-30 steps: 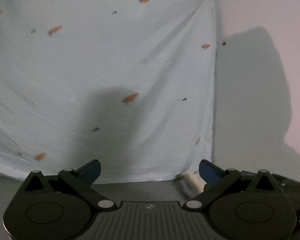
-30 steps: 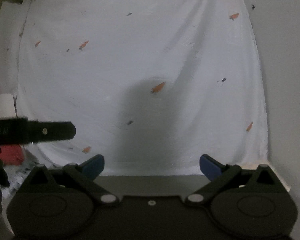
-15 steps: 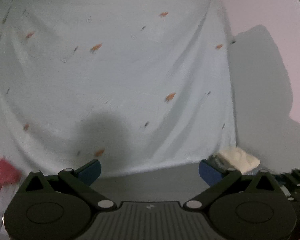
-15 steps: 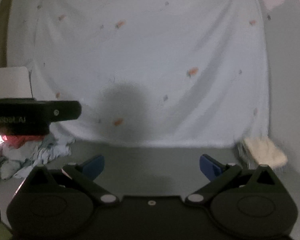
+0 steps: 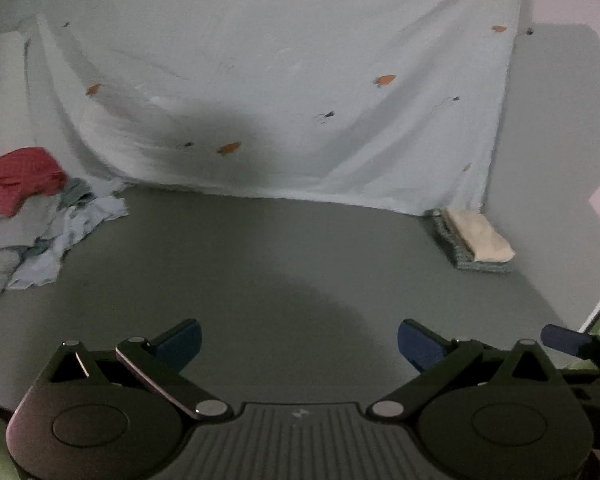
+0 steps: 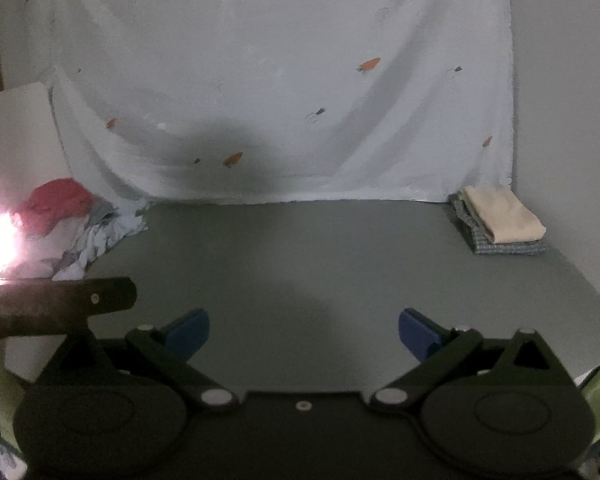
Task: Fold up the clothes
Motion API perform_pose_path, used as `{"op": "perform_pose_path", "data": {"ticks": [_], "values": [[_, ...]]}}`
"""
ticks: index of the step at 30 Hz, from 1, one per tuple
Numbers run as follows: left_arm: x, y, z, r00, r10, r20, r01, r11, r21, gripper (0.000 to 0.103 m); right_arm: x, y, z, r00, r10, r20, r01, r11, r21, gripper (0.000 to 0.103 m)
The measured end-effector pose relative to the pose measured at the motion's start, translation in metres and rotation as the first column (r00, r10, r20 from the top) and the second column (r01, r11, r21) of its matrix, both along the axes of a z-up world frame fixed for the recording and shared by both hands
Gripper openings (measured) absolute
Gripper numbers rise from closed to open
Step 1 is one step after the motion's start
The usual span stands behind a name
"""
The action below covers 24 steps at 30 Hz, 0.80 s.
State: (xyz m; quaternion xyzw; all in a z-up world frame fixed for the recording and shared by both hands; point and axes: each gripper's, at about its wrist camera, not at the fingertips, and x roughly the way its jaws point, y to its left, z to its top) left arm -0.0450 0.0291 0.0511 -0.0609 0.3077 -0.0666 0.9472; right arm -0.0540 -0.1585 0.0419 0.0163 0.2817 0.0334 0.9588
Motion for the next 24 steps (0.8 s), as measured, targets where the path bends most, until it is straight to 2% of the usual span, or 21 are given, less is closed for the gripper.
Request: {"op": "perform_pose_path", "data": {"ticks": [5,12,24], "values": [[-0.01,0.009,0.001,1.0,0.023,-0.007,-0.023,1.0,0.01,0.103,-0.01,0.01,0.001,1.0,0.002,0.005,-0.002,0.999,-0.048,0.102],[-0.02,0.015,0.002,1.0,0.02,-0.005,-0.02,0.999,0.035,0.103,-0.024,0.015,-0.002,1.0,-0.009,0.005,0.01,0.999,-0.047,0.102],[-0.022,0.002,0.005,1.0,0.022,0.008,-0.023,0.998,0.058,0.103,-0.018,0.01,0.001,0.999,0.051,-0.001,-0.051,0.996,-0.076,0.102]]}}
